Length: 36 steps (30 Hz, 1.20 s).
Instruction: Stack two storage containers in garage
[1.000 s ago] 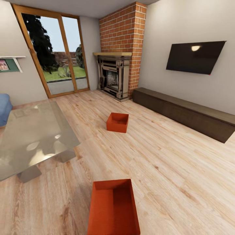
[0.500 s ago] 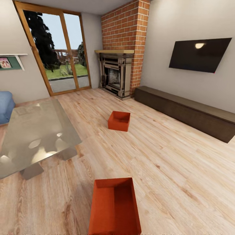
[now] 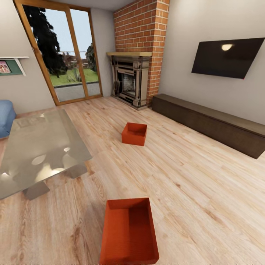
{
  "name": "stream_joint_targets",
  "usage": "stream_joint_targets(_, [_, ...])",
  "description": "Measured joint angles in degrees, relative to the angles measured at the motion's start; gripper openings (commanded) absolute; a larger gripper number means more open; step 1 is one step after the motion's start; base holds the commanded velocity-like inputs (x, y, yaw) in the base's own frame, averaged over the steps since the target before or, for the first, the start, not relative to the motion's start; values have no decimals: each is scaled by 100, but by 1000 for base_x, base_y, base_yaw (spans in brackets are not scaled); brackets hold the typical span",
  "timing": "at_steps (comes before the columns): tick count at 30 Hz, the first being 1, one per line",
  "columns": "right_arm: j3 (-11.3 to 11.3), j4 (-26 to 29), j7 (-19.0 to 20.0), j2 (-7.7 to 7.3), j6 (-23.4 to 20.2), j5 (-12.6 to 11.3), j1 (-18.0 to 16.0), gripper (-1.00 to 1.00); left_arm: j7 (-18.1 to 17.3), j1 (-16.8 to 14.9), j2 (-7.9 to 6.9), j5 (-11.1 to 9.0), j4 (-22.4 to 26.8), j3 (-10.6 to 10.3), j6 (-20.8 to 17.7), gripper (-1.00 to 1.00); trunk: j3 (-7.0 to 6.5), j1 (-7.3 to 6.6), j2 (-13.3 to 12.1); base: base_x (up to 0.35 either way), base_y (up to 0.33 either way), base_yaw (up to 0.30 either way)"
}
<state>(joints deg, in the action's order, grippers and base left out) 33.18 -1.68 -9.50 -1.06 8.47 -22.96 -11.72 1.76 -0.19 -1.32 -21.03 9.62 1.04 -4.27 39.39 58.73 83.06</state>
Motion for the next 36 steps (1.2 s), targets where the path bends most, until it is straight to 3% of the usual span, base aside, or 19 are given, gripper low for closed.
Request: stream_joint_targets(36, [-9,0,0,-23,9,0,0,100,0,0,2,0,-3,0,0,100,326,0,0,0,0,0])
